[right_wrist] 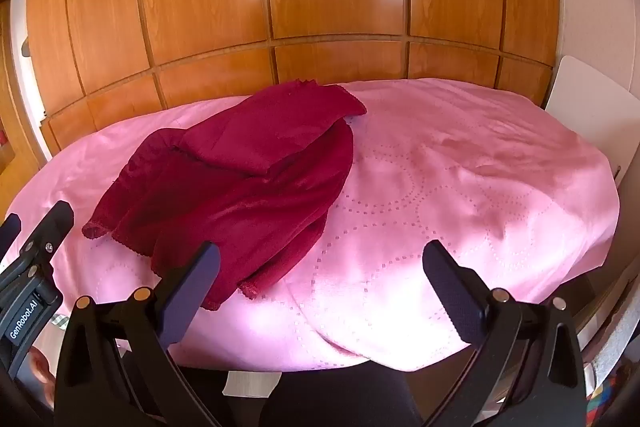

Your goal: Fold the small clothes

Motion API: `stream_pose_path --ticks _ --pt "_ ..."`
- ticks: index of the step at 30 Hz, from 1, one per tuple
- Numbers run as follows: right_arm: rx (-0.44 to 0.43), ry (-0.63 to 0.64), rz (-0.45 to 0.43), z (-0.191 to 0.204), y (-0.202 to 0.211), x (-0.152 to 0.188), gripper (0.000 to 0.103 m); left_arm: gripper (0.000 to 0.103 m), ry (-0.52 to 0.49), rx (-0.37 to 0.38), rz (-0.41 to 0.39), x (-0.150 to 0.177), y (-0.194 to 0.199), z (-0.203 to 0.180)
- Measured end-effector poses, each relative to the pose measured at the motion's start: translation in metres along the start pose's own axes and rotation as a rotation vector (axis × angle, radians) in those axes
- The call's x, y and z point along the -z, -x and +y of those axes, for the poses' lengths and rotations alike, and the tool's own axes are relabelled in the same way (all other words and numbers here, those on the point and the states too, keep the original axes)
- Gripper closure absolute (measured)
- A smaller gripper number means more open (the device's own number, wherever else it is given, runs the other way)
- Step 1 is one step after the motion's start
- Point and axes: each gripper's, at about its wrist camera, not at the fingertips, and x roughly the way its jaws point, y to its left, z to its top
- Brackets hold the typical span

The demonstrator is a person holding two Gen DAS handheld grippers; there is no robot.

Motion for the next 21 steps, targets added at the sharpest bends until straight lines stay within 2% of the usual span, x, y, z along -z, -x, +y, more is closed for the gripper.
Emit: stream_pose_path --ticks 21 --pt "0.003 0.004 0.016 0.0019 -0.0009 -0.0004 0.002 0.004 -0.006 -0.008 -0.002 0.0017 0.0 -0.0011"
